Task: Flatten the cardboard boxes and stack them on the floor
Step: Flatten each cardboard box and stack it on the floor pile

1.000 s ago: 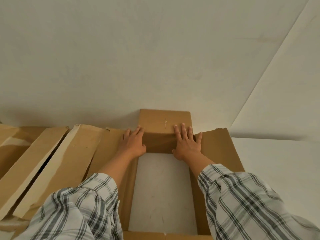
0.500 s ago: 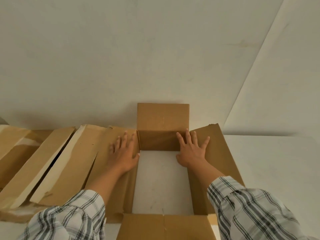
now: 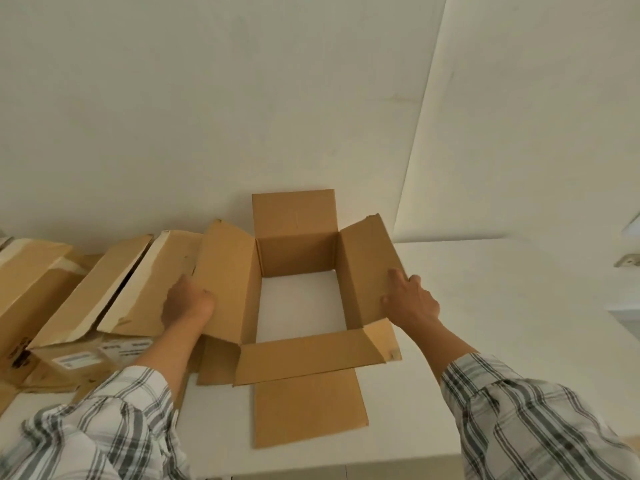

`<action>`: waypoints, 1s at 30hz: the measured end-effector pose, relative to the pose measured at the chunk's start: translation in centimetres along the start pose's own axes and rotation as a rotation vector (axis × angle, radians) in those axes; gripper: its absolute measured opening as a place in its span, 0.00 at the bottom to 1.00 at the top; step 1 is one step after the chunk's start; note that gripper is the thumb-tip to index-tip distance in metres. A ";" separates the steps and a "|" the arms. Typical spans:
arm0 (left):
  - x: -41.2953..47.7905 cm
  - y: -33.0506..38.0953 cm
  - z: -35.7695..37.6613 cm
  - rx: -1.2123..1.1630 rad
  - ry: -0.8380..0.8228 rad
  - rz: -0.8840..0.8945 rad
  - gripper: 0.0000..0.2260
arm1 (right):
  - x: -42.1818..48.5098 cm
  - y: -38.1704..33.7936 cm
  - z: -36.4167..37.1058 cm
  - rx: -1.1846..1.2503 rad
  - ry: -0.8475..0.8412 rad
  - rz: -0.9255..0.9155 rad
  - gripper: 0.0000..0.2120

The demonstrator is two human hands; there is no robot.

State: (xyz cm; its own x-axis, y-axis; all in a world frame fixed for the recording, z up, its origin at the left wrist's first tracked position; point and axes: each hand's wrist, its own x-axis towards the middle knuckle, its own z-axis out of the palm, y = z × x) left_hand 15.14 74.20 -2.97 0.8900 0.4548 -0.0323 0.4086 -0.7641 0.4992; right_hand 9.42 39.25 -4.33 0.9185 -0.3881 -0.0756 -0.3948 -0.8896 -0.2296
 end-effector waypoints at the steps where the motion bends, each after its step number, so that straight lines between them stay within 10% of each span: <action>1: -0.7 0.8 -0.5 -0.023 0.022 0.028 0.12 | -0.4 0.0 -0.1 0.017 0.030 -0.027 0.20; 17: -19.2 14.8 -0.9 -0.012 0.219 0.600 0.11 | 0.7 3.8 -4.5 0.294 0.126 -0.104 0.26; 22: -26.6 16.9 2.8 0.143 -0.033 0.785 0.16 | 2.4 8.8 -6.9 0.575 0.147 0.010 0.20; 25: -30.7 18.3 5.7 0.200 -0.235 0.847 0.17 | 2.3 11.4 -8.2 0.706 0.063 0.080 0.37; 30: -34.1 20.2 9.8 0.198 -0.516 0.887 0.13 | 1.7 16.2 -6.7 0.536 0.006 0.076 0.32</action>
State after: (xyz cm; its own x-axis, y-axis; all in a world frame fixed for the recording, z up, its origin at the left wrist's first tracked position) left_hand -4.95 38.78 -0.30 0.8463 -0.5206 -0.1127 -0.4489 -0.8110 0.3753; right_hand 4.43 22.56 -1.69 0.8868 -0.4498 -0.1060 -0.3925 -0.6121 -0.6865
